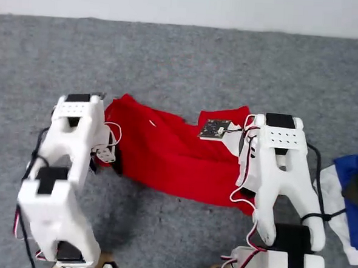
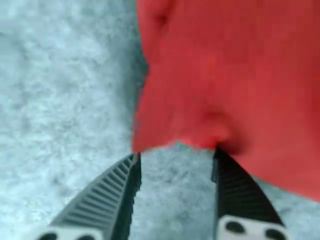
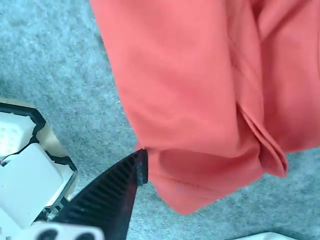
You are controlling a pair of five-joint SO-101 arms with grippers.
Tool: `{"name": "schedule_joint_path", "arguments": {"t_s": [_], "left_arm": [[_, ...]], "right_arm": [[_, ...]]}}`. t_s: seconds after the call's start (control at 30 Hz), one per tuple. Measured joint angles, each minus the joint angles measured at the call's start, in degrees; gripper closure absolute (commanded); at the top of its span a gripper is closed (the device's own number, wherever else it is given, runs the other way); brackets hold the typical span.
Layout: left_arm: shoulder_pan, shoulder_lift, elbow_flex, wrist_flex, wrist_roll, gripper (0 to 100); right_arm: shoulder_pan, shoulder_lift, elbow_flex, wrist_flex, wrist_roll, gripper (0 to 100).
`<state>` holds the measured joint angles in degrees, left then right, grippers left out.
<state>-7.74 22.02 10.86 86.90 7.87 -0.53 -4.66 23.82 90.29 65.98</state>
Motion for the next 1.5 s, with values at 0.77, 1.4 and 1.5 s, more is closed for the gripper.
{"name": "schedule_joint_path", "arguments": {"t_s": [0.77,1.4,1.5], "left_arm": [[0.53,28.66,-41.67,12.92,0.88,99],[-1.23,3.6,-13.45,12.13,-16.09,99],[-1.23,-1.58,-5.63,11.52,-16.97,99]], "right_arm": [[0.0,-0.09,0.0,0.18,0.0,37.3],[-3.43,-0.09,-5.54,-0.79,-9.67,37.3],[-4.66,0.97,-5.54,-4.31,-10.9,37.3]]}}
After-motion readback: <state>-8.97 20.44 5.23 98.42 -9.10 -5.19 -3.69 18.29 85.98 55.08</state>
